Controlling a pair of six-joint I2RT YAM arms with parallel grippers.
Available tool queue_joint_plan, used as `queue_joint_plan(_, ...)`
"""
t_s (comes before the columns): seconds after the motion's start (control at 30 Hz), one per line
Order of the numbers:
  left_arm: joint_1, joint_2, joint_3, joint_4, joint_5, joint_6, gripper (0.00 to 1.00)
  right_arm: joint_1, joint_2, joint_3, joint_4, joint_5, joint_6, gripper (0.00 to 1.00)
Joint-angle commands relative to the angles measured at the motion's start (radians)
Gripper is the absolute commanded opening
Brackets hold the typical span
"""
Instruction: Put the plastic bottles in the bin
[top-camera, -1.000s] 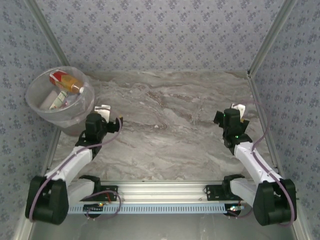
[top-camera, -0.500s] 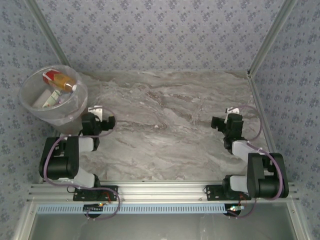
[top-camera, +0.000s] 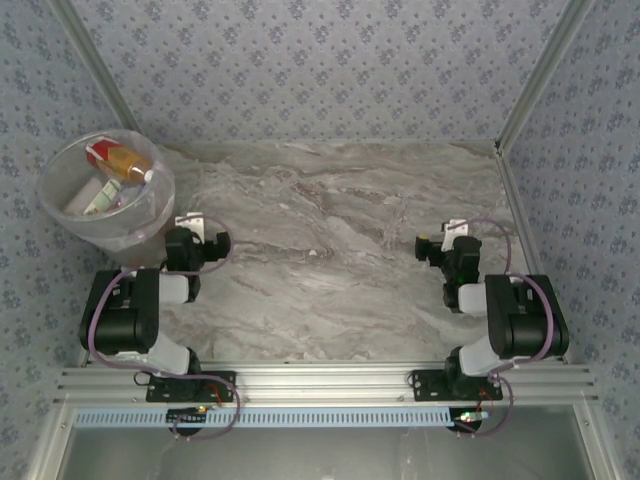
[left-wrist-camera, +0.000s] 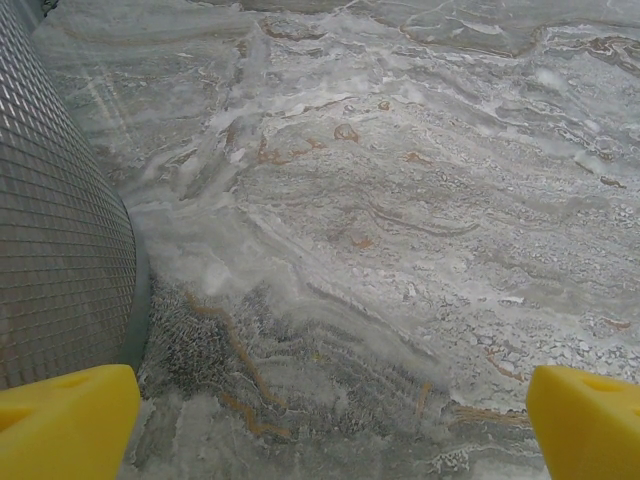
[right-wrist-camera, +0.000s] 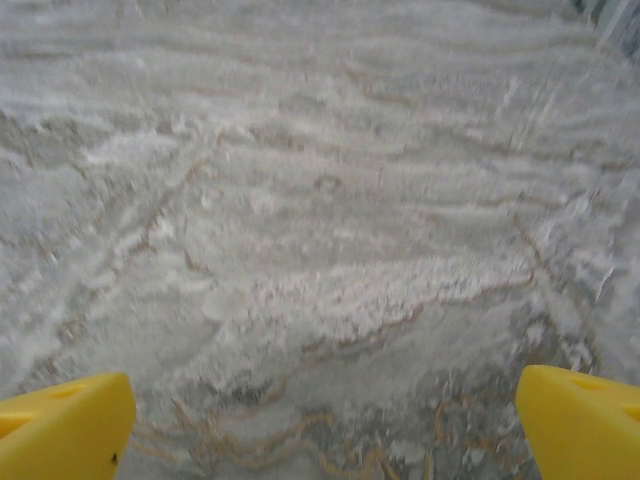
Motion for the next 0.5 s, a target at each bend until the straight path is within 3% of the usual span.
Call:
queue_joint_plan(0.0,0.007,0.000,0.017,0.053,-0.049,-0.010,1.00,-0.007,0.017,0.104,-0.061,0.043,0.007,1.00)
queue_joint_plan(0.47,0.007,0.000,0.018,0.051,-0.048,-0.009,1.00,-0.010,0.017,0.101,-0.058,0.025,0.001,1.00)
